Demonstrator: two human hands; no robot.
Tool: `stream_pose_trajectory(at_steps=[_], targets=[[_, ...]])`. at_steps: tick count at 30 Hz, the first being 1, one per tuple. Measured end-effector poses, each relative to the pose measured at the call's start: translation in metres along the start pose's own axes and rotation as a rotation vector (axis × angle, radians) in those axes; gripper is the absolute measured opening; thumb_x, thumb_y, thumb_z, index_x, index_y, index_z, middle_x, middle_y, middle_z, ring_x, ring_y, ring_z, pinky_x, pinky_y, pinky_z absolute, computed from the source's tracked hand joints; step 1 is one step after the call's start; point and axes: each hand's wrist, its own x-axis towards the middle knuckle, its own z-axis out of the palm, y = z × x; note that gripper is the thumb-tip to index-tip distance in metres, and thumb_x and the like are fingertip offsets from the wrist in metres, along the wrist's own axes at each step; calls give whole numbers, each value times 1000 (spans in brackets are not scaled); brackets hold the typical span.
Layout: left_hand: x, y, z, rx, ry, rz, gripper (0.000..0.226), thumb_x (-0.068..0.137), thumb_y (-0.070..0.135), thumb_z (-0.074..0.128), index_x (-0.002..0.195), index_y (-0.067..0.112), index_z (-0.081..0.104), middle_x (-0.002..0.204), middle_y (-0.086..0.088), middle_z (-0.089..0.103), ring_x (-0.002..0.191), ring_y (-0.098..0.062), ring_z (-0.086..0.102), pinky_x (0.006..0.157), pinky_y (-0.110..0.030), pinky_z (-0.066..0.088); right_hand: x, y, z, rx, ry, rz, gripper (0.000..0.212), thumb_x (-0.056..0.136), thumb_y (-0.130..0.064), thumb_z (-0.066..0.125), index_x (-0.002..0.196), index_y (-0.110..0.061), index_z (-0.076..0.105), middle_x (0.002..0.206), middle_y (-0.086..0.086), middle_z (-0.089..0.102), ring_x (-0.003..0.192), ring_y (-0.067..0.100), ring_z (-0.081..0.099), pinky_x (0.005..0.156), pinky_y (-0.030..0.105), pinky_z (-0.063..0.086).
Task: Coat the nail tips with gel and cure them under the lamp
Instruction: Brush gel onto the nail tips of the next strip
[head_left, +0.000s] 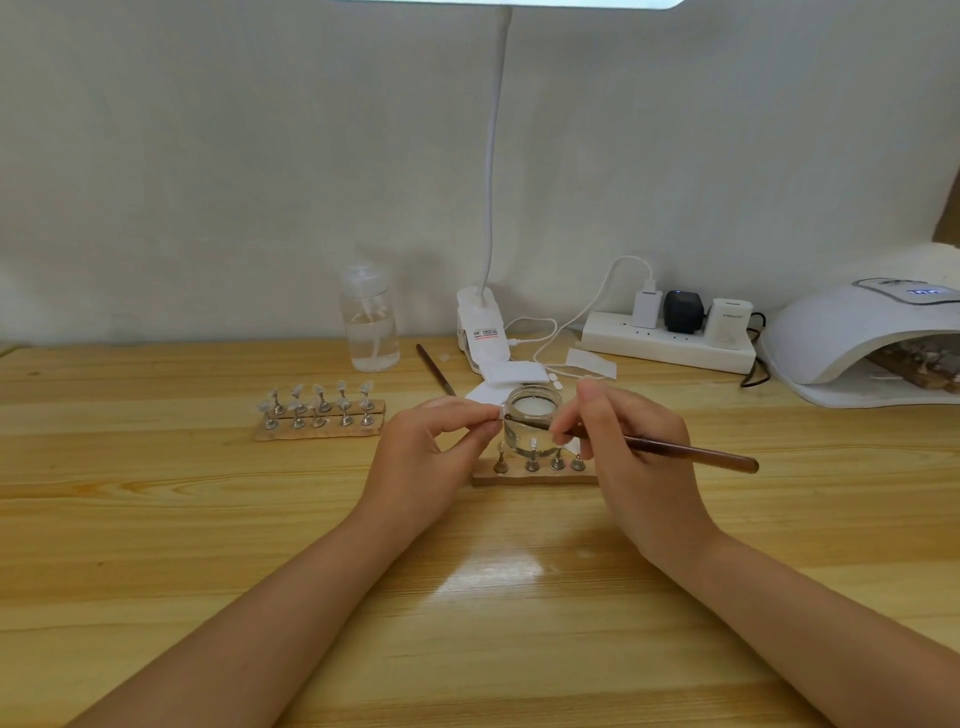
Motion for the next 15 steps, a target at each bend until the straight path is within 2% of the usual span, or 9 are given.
stream_pose_trajectory(at_steps=[3, 5, 9, 12, 15], targets=[[0, 1, 0, -14, 21, -17, 24, 77, 7, 70, 88, 28, 69, 81, 17, 66, 85, 0, 63, 79, -7, 44, 2, -1, -2, 81, 30, 51, 39, 93, -26, 46, 60, -16, 62, 53, -5, 59, 52, -1, 54, 53, 8, 39], [0, 3, -2, -32, 31, -33, 28, 76, 8, 70, 83, 34, 66, 79, 21, 64, 82, 6, 62, 75, -3, 42, 5, -3, -5, 158, 128, 92, 40, 90, -33, 42, 63, -15, 63, 53, -3, 61, 48, 2, 51, 49, 11, 40], [-1, 5, -3, -54, 29, -38, 25, 76, 8, 71, 83, 32, 68, 79, 21, 65, 83, 5, 62, 75, -4, 43, 16, -6, -17, 263, 298, 227, 48, 84, -51, 32, 71, -18, 63, 55, 3, 66, 39, 13, 53, 43, 15, 40], [-2, 6, -3, -63, 22, -27, 22, 75, 9, 72, 84, 29, 69, 81, 19, 66, 84, 1, 63, 78, -8, 45, 17, -5, -21, 221, 282, 283, 54, 82, -60, 26, 72, -22, 64, 51, 7, 64, 35, 17, 54, 38, 15, 38], [-3, 8, -2, -54, 13, 25, 22, 73, 7, 72, 88, 23, 70, 81, 15, 68, 84, -3, 63, 82, -16, 48, 13, -3, -18, 165, 199, 231, 54, 83, -57, 30, 71, -16, 63, 53, 6, 65, 36, 14, 55, 40, 12, 38]])
